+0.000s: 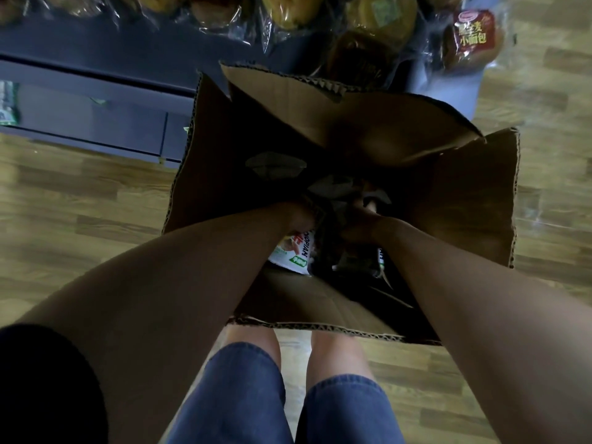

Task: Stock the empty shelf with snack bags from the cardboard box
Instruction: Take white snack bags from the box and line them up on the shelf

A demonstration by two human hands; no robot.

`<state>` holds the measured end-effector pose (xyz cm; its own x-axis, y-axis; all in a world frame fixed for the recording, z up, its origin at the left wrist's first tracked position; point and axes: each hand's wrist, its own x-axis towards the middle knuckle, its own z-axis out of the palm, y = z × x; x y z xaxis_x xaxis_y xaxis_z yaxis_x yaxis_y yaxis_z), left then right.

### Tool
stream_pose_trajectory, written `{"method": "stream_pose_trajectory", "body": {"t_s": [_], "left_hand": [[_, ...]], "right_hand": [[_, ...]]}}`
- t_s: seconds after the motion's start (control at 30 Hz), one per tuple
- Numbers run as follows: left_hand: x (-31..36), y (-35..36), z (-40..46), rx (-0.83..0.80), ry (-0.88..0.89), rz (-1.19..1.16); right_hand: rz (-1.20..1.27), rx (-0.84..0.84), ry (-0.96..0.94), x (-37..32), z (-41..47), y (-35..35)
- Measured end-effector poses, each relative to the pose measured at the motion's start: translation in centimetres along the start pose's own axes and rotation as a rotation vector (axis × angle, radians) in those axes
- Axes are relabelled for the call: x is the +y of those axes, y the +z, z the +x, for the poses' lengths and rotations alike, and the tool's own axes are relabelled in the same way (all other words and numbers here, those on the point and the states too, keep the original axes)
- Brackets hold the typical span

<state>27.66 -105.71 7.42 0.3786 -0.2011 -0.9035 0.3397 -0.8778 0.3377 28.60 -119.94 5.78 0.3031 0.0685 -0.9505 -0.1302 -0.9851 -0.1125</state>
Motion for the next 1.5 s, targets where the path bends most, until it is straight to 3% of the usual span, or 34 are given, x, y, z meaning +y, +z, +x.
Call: {"method": "stream_pose_trajectory", "body": {"t_s": [0.13,0.23,0.33,0.47,0.57,0.73,0.93,1.03,1.23,1.4,1.5], "left_hand": [[0.5,0.4,-0.1,0.107,-0.049,0.107],[1.5,2.3,0.3,0.345,0.004,0.467],[1.3,3.7,1.7,0.426,0.103,0.809],[0.0,4.1,1.5,0.338,0.193,0.940],[-0.9,4.3,2.0,0.242,0.175,0.917],[-0.1,4.6,2.6,0.241,0.106,0.850],[-0.5,3.2,1.6,0.346,0.281,0.980],[-0.7,2.0,2.1,0.247,0.308,0.983],[-1.3,0.9,1.0,0.121,0.352,0.718],[-0.9,-0.1,-0.7,0.248,0.326,0.481],[-0.4,-0.8,-2.2,0.314,0.417,0.407]], "right_hand": [[0.019,0.070,-0.014,-0.4,-0.7,-0.2],[0.082,0.172,-0.019,-0.5,-0.8,0.2],[0.093,0.174,-0.016,-0.7,-0.2,0.5],[0.157,0.228,0.043,-0.2,-0.4,0.3],[0.163,0.305,0.041,-0.2,-0.3,0.9],[0.200,0.373,0.021,0.0,0.6,1.9],[0.249,0.381,-0.026,0.5,0.5,1.2],[0.231,0.319,-0.005,0.3,0.1,0.9],[0.249,0.238,-0.041,-0.3,-1.2,-0.3],[0.377,0.207,-0.109,-0.4,-2.9,-1.0],[0.472,0.335,-0.167,-0.4,-4.3,-1.3]]}}
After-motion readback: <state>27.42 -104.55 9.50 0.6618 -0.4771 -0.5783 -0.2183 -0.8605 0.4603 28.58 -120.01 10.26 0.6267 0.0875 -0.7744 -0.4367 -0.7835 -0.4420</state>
